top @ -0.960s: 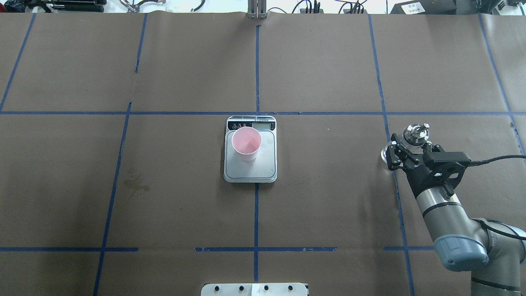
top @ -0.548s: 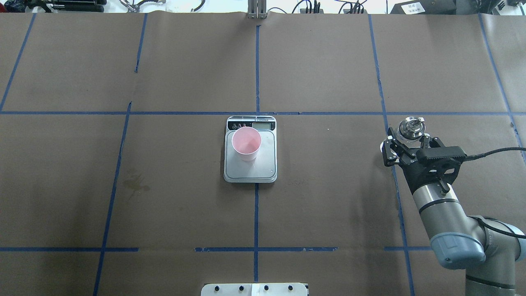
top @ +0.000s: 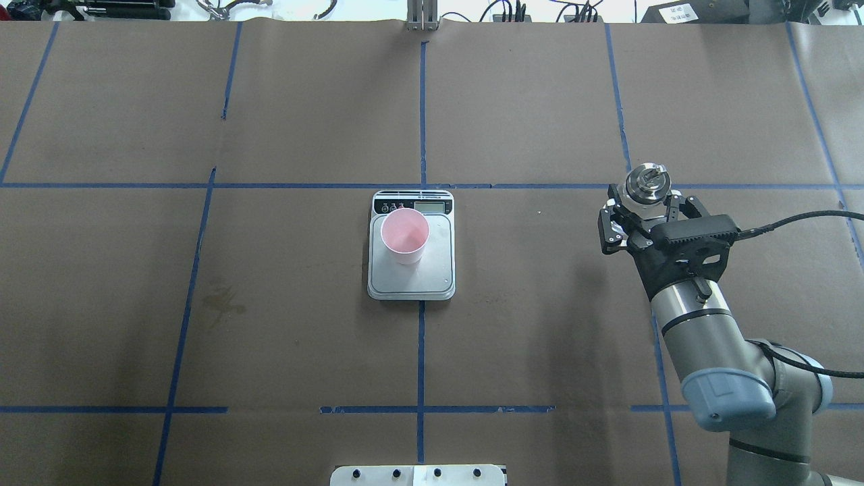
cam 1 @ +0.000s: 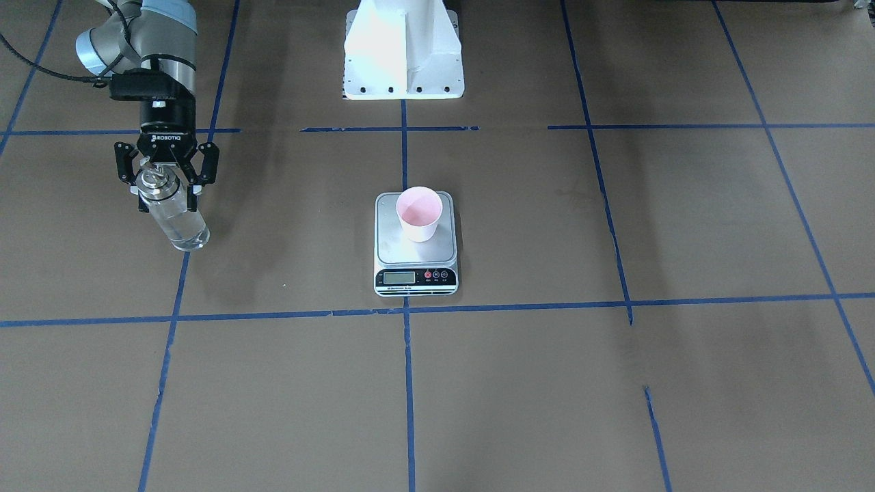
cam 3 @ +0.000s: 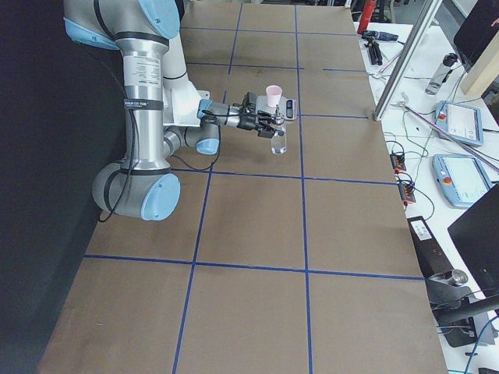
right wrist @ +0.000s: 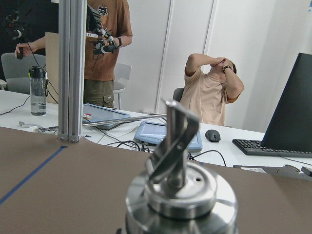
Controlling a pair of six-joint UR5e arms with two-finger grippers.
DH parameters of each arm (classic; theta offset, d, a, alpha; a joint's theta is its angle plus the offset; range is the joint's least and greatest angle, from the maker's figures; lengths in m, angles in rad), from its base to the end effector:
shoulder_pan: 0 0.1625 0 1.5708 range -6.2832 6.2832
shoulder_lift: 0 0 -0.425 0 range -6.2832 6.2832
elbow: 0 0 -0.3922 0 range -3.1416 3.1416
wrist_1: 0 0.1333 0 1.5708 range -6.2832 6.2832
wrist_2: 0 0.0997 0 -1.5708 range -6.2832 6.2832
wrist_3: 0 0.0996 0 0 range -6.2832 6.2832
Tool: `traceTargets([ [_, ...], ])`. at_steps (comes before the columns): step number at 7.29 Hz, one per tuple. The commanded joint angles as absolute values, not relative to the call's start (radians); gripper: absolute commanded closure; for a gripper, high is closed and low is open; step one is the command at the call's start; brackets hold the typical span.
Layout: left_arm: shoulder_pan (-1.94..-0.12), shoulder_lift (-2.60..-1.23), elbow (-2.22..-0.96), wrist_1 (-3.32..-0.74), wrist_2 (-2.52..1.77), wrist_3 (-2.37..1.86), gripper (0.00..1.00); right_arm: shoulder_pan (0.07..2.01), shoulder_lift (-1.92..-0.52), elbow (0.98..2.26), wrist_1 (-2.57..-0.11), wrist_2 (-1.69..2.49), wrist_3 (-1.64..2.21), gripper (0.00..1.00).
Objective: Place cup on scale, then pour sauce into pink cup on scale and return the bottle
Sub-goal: 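Lift the sauce bottle with the right gripper and carry it toward the scale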
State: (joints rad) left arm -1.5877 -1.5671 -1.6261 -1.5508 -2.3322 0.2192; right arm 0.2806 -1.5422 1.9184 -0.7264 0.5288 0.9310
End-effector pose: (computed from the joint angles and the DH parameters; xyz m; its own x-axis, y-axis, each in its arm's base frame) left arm -0.0729 -0.4909 0.6362 0.7105 0.2267 -0.6662 -0.1410 0.9734 0.1808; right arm -0.3797 -0.3376 0.3668 0.8131 -0.0791 0.5767 -0.5404 0.2654 0.7984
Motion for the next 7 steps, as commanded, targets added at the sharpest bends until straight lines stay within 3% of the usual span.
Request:
traceTargets([
  [1,-1.588,-1.566,-1.631,-1.551,-2.333,0.221,0.00,0.319,-1.516,1.916,-0.738,0.569,0.894,1.00],
  [3,-1.588,-1.566,-1.635,-1.551,-2.333,0.221,0.00,0.321,-1.467,1.924,-0.931,0.571,0.867,1.00],
  [7,-1.586,-1.568,-1.637,-1.549,-2.333,0.219,0.00,0.296,-1.107,1.843,-1.450,0.557,0.770,1.00],
])
